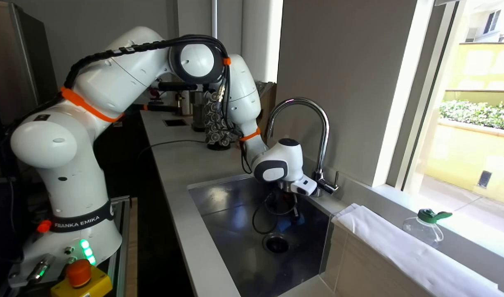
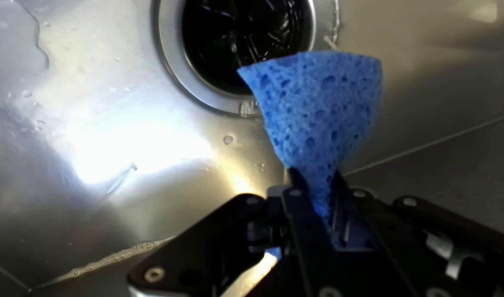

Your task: Close the tap faucet

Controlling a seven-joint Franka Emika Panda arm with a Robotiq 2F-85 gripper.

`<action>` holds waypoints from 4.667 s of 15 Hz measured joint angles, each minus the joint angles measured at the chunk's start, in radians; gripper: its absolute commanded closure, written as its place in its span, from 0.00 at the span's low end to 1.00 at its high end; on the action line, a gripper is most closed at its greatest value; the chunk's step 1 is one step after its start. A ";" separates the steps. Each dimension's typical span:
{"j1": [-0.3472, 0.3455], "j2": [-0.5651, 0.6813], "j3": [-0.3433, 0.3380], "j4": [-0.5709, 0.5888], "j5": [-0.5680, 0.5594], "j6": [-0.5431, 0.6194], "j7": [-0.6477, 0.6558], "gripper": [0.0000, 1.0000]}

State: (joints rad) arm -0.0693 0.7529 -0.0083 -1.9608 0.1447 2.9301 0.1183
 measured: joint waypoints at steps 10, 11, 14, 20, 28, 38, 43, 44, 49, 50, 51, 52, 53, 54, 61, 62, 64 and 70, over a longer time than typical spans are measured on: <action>-0.004 -0.164 0.011 -0.161 -0.010 0.001 -0.087 0.96; -0.005 -0.172 0.011 -0.169 -0.010 0.001 -0.092 0.96; -0.005 -0.190 0.011 -0.186 -0.010 0.001 -0.101 0.96; -0.010 -0.200 0.016 -0.194 -0.010 0.001 -0.107 0.96; -0.010 -0.200 0.016 -0.194 -0.010 0.001 -0.107 0.52; -0.010 -0.200 0.013 -0.194 -0.010 0.001 -0.107 0.00; -0.010 -0.199 0.012 -0.194 -0.010 0.001 -0.107 0.01; -0.010 -0.199 0.009 -0.194 -0.010 0.001 -0.105 0.00; -0.001 -0.178 -0.023 -0.184 -0.003 -0.017 -0.019 0.00; -0.002 -0.167 -0.023 -0.174 0.004 -0.034 0.001 0.00; -0.002 -0.154 -0.022 -0.160 0.012 -0.060 0.022 0.00; -0.002 -0.141 -0.020 -0.144 0.020 -0.084 0.038 0.00; -0.001 -0.127 -0.018 -0.127 0.029 -0.106 0.058 0.00; -0.001 -0.111 -0.017 -0.108 0.039 -0.122 0.078 0.00; 0.046 0.000 -0.080 0.016 0.049 -0.147 0.270 0.00; 0.056 0.014 -0.094 0.029 0.049 -0.149 0.296 0.00; 0.069 0.041 -0.116 0.055 0.049 -0.159 0.337 0.00; 0.074 0.118 -0.141 0.152 0.051 -0.225 0.408 0.00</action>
State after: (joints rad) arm 0.0050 0.8706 -0.1489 -1.8091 0.1957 2.7046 0.5265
